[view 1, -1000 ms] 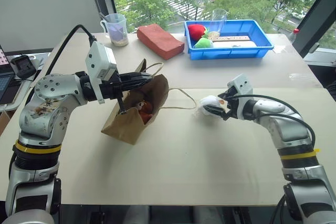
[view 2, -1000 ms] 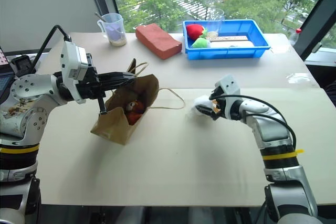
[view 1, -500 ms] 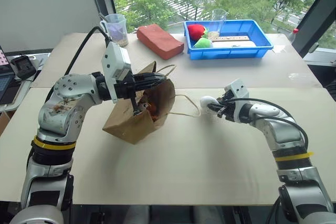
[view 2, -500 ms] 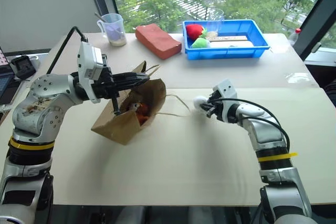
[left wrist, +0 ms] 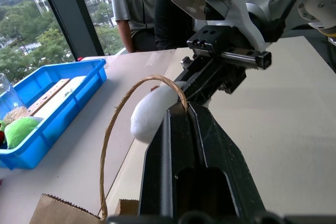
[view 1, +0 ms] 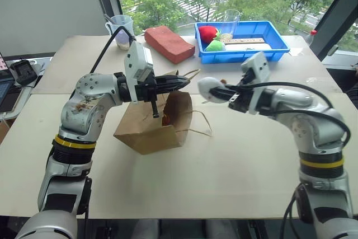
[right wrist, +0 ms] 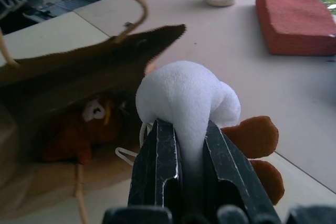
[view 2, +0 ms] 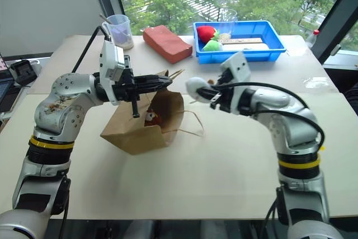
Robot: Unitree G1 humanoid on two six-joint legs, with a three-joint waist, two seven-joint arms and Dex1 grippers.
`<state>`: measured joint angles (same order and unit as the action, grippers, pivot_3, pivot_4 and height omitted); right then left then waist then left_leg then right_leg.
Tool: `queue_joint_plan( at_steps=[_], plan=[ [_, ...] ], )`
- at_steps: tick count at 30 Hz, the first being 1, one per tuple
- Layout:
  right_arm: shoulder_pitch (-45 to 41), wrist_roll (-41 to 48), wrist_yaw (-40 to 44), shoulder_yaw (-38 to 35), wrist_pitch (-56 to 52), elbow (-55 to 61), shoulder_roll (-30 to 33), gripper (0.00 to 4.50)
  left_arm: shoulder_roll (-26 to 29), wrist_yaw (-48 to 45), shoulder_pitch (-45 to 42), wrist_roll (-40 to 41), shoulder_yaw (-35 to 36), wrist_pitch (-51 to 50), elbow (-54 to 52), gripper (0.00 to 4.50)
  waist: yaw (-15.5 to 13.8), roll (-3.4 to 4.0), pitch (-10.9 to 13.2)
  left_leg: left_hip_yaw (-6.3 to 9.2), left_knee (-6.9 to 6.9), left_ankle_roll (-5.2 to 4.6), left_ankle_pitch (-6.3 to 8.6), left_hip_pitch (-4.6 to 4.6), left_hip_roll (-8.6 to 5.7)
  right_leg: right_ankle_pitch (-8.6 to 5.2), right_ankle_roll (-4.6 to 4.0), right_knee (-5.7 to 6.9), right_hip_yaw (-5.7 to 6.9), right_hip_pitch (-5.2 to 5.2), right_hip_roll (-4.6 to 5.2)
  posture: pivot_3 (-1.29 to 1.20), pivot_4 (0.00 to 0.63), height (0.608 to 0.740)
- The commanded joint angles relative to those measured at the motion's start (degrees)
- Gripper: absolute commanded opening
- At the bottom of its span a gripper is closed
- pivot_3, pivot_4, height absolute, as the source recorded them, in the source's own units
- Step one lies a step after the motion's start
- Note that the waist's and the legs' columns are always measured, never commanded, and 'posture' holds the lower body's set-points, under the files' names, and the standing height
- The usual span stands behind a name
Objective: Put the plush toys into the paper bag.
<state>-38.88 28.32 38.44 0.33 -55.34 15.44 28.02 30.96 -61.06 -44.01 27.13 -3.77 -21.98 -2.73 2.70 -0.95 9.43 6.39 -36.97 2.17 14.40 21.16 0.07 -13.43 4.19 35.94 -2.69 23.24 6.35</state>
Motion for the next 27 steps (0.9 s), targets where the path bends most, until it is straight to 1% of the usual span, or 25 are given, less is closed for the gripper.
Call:
queue_joint_plan(
  at_steps=[1,3,7,12,14,15,18,20,23,24,27],
  plan=[
    [-1.60,0.59,-2.63,3.80,-0.91,2.68,-4.05,0.01,-0.75,-0.64,-1.88,-0.57,0.13,2.20,0.51,0.00,-0.03,0.00,0.00,0.00,0.00,0.00,0.00,0.01,-0.01,0.00,0.00,0.01,0.00,0.00,0.01,0.00,0.150,0.740],
    [-1.88,-0.24,-3.50,6.27,-0.44,1.67,-6.44,0.01,-1.20,-0.90,-2.23,-0.79,0.10,2.75,1.18,0.00,-0.14,0.00,0.00,0.00,0.00,0.00,0.00,0.01,-0.01,0.00,0.00,0.05,0.00,0.01,0.01,0.00,0.150,0.740],
    [-3.57,-3.85,-4.84,11.97,3.40,-4.09,-11.56,0.01,-1.91,-0.88,-2.11,-0.94,0.06,3.03,1.04,0.00,-0.08,0.01,0.00,0.01,-0.01,0.02,-0.01,0.02,-0.01,0.00,0.00,0.10,0.00,0.00,0.01,0.00,0.150,0.740],
    [-3.90,-6.95,-4.77,15.64,7.60,-8.99,-15.54,0.01,-2.00,-1.01,-1.30,-1.13,0.27,2.91,0.30,0.00,-0.01,0.01,0.00,0.03,0.00,0.03,-0.02,0.01,-0.01,0.00,0.00,0.13,0.01,0.02,0.00,0.00,0.150,0.740],
    [-3.72,-7.64,-4.56,15.78,8.74,-10.34,-16.60,1.06,-2.03,-1.00,-1.17,-1.24,0.41,2.80,0.15,0.00,0.14,0.02,0.00,0.03,0.02,0.03,-0.02,0.00,-0.01,0.00,0.00,0.14,0.01,0.03,0.00,0.00,0.150,0.740],
    [-3.39,-7.70,-4.13,15.86,9.03,-10.77,-16.88,1.35,-2.01,-0.99,-1.07,-1.26,0.47,2.77,0.06,0.00,0.16,0.02,0.00,0.03,0.02,0.03,-0.02,0.00,-0.01,0.00,0.00,0.15,0.02,0.03,0.00,0.00,0.150,0.740],
    [-2.13,-8.09,-3.02,16.19,9.78,-11.57,-16.82,2.45,-2.02,-0.96,-0.75,-1.23,0.55,2.72,-0.30,0.00,0.11,0.02,0.00,0.04,0.02,0.03,-0.02,0.00,-0.01,0.00,0.00,0.16,0.02,0.04,0.00,0.00,0.150,0.740],
    [-1.45,-8.48,-2.50,16.26,10.22,-11.98,-16.48,3.10,-2.10,-0.89,-0.72,-1.15,0.57,2.66,-0.46,0.00,0.11,0.02,0.00,0.04,0.02,0.03,-0.02,0.00,-0.01,0.00,0.00,0.16,0.02,0.04,0.00,0.00,0.150,0.740],
    [-0.56,-9.01,-1.83,16.29,10.72,-12.65,-15.91,4.24,-2.23,-0.86,-0.88,-0.91,0.72,2.54,-0.63,0.00,0.11,0.02,0.00,0.04,0.02,0.03,-0.02,0.00,-0.01,0.00,0.00,0.16,0.02,0.04,0.00,0.00,0.150,0.740],
    [-0.35,-9.21,-1.49,16.31,10.85,-12.75,-15.67,4.46,-2.25,-0.91,-0.94,-0.85,0.77,2.52,-0.62,0.00,0.13,0.02,0.00,0.04,0.02,0.03,-0.02,0.00,-0.01,0.00,0.00,0.16,0.02,0.04,0.00,0.00,0.150,0.740],
    [0.27,-8.92,-0.02,15.74,10.38,-11.37,-14.28,4.46,-2.26,-1.07,-1.08,-0.93,0.79,2.59,-0.46,0.00,0.18,0.02,-0.01,0.04,0.02,0.03,-0.02,0.00,-0.01,0.00,0.00,0.15,0.02,0.04,0.00,0.00,0.150,0.740]
  ],
)
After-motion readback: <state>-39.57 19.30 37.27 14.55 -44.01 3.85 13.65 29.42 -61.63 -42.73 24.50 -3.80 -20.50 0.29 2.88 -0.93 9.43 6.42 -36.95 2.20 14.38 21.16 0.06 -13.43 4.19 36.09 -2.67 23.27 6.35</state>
